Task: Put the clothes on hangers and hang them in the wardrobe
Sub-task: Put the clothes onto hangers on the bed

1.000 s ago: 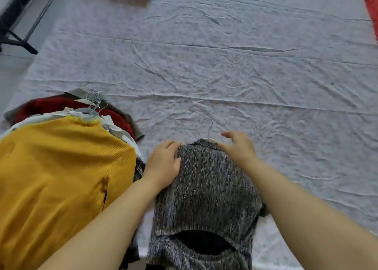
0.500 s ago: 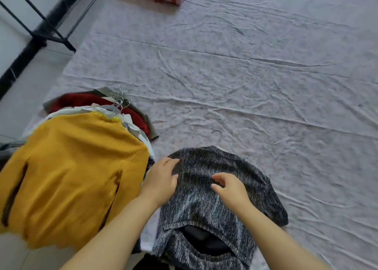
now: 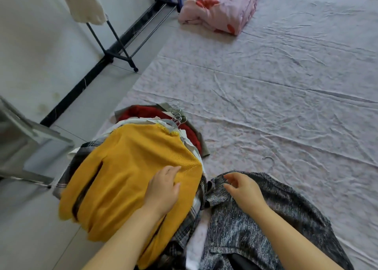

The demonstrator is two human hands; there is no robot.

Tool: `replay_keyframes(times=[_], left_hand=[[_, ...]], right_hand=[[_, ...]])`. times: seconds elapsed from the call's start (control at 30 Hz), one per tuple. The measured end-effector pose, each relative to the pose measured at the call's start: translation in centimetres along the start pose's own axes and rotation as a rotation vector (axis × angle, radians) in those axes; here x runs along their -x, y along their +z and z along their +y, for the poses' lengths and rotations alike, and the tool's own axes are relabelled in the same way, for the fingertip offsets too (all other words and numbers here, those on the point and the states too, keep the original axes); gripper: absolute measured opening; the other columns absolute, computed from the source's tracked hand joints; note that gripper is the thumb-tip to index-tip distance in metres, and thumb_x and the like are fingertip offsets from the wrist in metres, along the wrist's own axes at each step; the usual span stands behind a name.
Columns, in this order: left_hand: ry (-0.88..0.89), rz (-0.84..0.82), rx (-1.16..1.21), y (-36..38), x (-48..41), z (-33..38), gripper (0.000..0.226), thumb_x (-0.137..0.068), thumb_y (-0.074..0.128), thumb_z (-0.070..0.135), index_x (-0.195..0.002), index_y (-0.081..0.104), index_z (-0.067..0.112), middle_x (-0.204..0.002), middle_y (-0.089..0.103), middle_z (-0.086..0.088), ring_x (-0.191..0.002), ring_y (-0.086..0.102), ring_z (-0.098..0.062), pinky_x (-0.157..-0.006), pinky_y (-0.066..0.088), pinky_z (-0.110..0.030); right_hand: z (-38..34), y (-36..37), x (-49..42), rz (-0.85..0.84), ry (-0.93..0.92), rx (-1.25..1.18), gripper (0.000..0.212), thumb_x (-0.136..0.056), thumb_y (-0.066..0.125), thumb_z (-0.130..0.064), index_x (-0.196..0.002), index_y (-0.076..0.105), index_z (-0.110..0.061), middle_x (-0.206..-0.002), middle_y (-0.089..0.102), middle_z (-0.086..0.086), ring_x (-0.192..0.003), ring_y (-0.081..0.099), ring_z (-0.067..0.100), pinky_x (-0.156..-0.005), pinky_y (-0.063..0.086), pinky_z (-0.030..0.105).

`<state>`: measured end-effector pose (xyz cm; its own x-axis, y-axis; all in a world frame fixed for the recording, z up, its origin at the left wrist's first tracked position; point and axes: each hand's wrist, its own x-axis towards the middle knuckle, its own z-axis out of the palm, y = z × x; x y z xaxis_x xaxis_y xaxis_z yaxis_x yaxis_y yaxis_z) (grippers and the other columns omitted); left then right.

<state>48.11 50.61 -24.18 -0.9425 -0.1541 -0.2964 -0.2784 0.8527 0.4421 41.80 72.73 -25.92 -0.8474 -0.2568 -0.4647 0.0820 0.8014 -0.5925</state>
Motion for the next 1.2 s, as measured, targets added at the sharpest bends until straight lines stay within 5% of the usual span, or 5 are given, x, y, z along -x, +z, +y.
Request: replay_keyframes(times=[0.37, 0.77, 0.97, 1.1, 1.2], left_hand=[[0.092, -0.032, 0.076, -5.0, -6.4, -12.5, 0.047, -0.092, 0.05, 0.024, -0.138, 0.038, 0.023, -0.138, 0.041, 0.002, -0.127, 0.037, -0.014, -0.103, 0.029, -0.027], [0.061, -0.051, 0.19, -2.3, -12.6, -18.1, 0.047, -0.092, 0.051, 0.024, -0.138, 0.04, 0.021, -0.139, 0.041, 0.001, -0.129, 0.034, -0.015, -0.105, 0.029, -0.029], [0.063, -0.063, 0.2, -0.6, -12.5, -18.7, 0.048, -0.092, 0.051, 0.025, -0.138, 0.04, 0.022, -0.136, 0.043, 0.005, -0.125, 0.037, -0.012, -0.102, 0.028, -0.024], [0.068, -0.042, 0.205, -0.6, -12.3, -19.1, 0.046, -0.091, 0.052, 0.023, -0.136, 0.043, 0.021, -0.134, 0.045, 0.003, -0.124, 0.039, -0.013, -0.101, 0.029, -0.024], [0.079, -0.005, 0.21, -1.4, -12.1, -18.7, 0.045, -0.091, 0.053, 0.022, -0.135, 0.044, 0.02, -0.133, 0.046, 0.003, -0.123, 0.04, -0.013, -0.1, 0.029, -0.023]], right_hand=[[-11.1, 9.2, -9.7, -0.009, 0.107, 0.03, 0.031, -0.094, 0.053, -0.026, -0.123, 0.056, -0.016, -0.114, 0.062, 0.0, -0.08, 0.053, 0.009, -0.061, 0.04, 0.016], [-15.1, 13.9, -25.9, 0.059, 0.177, 0.093, 0.034, -0.097, 0.042, -0.025, -0.126, 0.054, -0.011, -0.122, 0.06, 0.009, -0.11, 0.055, 0.027, -0.084, 0.041, 0.032], [-15.1, 16.2, -28.8, -0.057, 0.241, 0.082, 0.033, -0.099, 0.036, -0.022, -0.118, 0.057, -0.006, -0.111, 0.062, 0.013, -0.1, 0.058, 0.03, -0.077, 0.043, 0.033], [-15.2, 16.3, -27.9, 0.064, 0.229, -0.04, 0.027, -0.097, 0.039, -0.016, -0.095, 0.064, -0.007, -0.085, 0.062, 0.01, -0.078, 0.054, 0.024, -0.063, 0.036, 0.03], [-15.8, 15.4, -25.7, 0.176, 0.181, -0.135, 0.021, -0.094, 0.048, -0.019, -0.102, 0.066, -0.012, -0.089, 0.066, 0.006, -0.081, 0.055, 0.021, -0.068, 0.039, 0.03]])
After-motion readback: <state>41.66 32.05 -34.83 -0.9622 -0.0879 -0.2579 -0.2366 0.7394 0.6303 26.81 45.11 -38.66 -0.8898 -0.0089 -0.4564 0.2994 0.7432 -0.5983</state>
